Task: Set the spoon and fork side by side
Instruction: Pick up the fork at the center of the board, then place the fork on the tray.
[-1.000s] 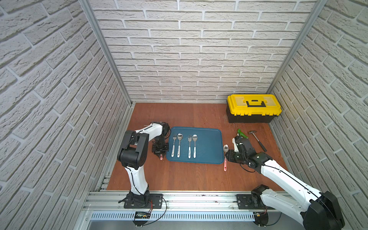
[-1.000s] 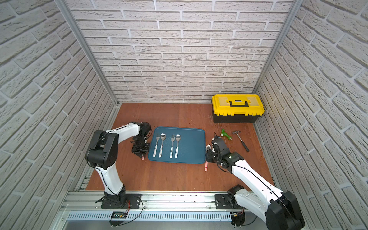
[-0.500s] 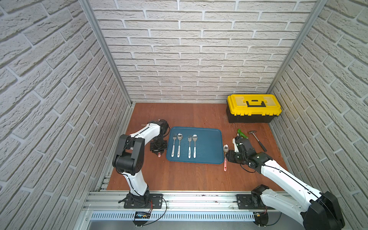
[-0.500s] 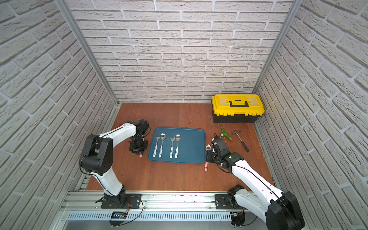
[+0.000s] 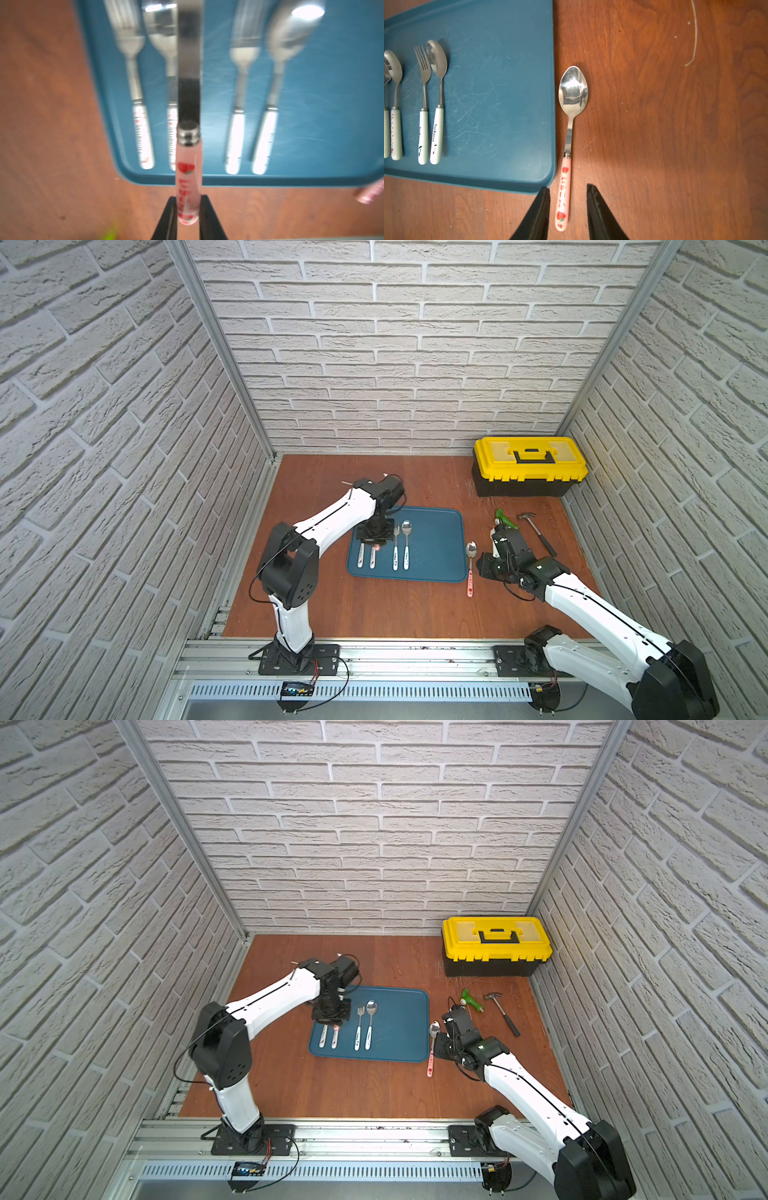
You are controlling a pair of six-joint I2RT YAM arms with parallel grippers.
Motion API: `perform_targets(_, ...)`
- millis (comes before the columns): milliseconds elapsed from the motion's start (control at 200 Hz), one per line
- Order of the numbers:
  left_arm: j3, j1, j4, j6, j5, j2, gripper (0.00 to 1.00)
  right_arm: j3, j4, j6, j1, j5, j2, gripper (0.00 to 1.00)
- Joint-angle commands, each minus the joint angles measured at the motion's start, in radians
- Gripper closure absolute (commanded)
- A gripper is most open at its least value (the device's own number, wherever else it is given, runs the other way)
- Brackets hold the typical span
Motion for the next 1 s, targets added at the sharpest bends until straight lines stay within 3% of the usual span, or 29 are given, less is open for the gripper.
perform_targets(0, 0.089, -0.077, -0.031, -0.086, 0.039, 0.117, 0.99, 0.030, -0.026, 0.003, -0.017, 0.033, -0.038, 0.65)
perform_targets(385, 0.299, -0.210, -0.003, -0.176, 0.091, 0.337, 1.00, 0.021, -0.072, -0.011, -0.043, 0.024, -0.121, 0.65)
perform_targets(995, 0.343, -0.253, 0.005, -0.231, 0.109, 0.430, 1.00, -0.004, -0.061, -0.014, -0.054, -0.005, -0.142, 0.65)
